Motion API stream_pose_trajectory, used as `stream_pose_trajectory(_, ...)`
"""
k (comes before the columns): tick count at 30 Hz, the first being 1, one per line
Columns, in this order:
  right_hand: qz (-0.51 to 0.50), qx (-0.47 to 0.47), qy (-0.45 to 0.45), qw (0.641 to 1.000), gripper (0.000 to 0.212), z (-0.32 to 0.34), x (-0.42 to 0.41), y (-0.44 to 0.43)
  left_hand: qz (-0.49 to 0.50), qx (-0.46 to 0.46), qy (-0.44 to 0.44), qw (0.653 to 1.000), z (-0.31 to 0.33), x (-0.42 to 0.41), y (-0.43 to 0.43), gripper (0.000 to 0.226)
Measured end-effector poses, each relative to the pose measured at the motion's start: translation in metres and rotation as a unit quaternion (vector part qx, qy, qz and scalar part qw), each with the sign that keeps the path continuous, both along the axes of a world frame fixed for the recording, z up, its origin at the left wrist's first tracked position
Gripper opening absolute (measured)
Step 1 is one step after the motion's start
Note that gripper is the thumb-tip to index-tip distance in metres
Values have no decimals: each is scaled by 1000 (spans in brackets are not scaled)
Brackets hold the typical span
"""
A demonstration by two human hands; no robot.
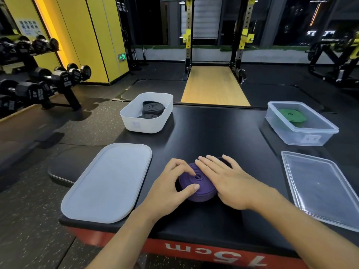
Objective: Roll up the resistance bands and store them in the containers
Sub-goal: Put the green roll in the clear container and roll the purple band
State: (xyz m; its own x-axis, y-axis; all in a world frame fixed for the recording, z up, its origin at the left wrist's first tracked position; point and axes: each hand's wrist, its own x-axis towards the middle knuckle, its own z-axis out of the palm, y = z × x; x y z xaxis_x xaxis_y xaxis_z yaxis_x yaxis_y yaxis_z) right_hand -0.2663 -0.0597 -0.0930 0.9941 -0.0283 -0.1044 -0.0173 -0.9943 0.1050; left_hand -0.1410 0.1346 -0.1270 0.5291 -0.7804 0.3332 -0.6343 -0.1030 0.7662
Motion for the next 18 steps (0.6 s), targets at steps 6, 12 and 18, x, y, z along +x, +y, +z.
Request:
stream_pose_trajectory(6,-7,9,38,999,96,5,4,1,-21,4,11,1000,1,0,1,24)
stream_pose_trajectory(12,9,214,-30,976,96,-2,6,-12,-10,-21,50,998,-1,5,1,40)
stream_pose_trajectory(18,-36,174,-109,978,116,-5,-3,-8,71,-31,-37,996,-7,1,-2,23)
